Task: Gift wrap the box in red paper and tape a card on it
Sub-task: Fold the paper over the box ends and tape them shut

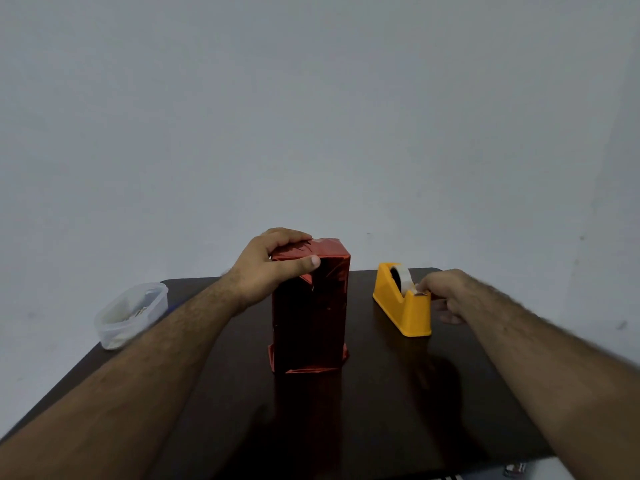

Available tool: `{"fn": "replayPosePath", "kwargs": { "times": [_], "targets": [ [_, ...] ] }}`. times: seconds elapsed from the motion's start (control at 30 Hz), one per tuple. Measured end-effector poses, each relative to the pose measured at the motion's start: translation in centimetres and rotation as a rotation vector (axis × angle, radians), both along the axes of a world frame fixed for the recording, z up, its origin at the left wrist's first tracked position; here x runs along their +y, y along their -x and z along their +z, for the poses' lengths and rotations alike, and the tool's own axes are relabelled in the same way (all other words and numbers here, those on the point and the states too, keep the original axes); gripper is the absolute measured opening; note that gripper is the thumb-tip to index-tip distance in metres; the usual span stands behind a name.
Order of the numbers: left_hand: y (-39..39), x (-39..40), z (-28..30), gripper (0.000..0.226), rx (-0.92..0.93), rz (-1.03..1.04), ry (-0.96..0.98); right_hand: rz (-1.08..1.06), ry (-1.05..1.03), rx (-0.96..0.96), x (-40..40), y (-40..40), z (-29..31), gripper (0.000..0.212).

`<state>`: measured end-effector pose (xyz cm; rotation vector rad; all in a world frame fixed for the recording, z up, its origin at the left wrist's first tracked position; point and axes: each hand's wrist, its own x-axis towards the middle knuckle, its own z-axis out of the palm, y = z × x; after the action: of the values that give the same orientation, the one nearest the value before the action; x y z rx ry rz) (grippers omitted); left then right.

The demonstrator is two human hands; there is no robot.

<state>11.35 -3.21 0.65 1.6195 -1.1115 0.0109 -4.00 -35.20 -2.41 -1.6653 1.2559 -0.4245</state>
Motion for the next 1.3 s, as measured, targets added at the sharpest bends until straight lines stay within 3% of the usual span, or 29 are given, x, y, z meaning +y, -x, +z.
{"fn": "replayPosePath", "kwargs": {
  "times": [0.13, 0.4, 0.57, 0.7, 0.8, 0.93, 1.3],
  "targets": [
    [0.0, -0.1, -0.1, 0.063, 0.002, 0.000, 0.005, -0.020, -0.154, -0.054, -0.5, -0.7, -0.5, 0.028],
    [0.0, 0.1, 0.0, 0.056, 0.016, 0.028, -0.012, -0.069, -0.275, -0.372, 2.0, -0.4, 1.2, 0.054],
    [-0.2, -0.1, 0.1, 0.046, 0.016, 0.020, -0.028, -0.094, -0.290, -0.491, 1.9, 0.5, -1.4, 0.047],
    [-0.5, -0.2, 0.1, 0.057, 0.023, 0.028, -0.030, -0.179, -0.258, -0.611, 2.6, 1.4, -3.5, 0.046],
    [-0.6, -0.3, 0.1, 0.063, 0.025, 0.030, -0.035, -0.202, -0.237, -0.639, 3.1, 2.0, -4.0, 0.050],
    [-0.5, -0.5, 0.1, 0.063, 0.027, 0.026, -0.028, -0.200, -0.233, -0.664, 3.1, 1.9, -4.0, 0.037],
    [-0.8, -0.2, 0.0, 0.064, 0.039, 0.029, -0.045, -0.283, -0.220, -0.596, 2.8, 1.2, -6.5, 0.060]
  ]
}}
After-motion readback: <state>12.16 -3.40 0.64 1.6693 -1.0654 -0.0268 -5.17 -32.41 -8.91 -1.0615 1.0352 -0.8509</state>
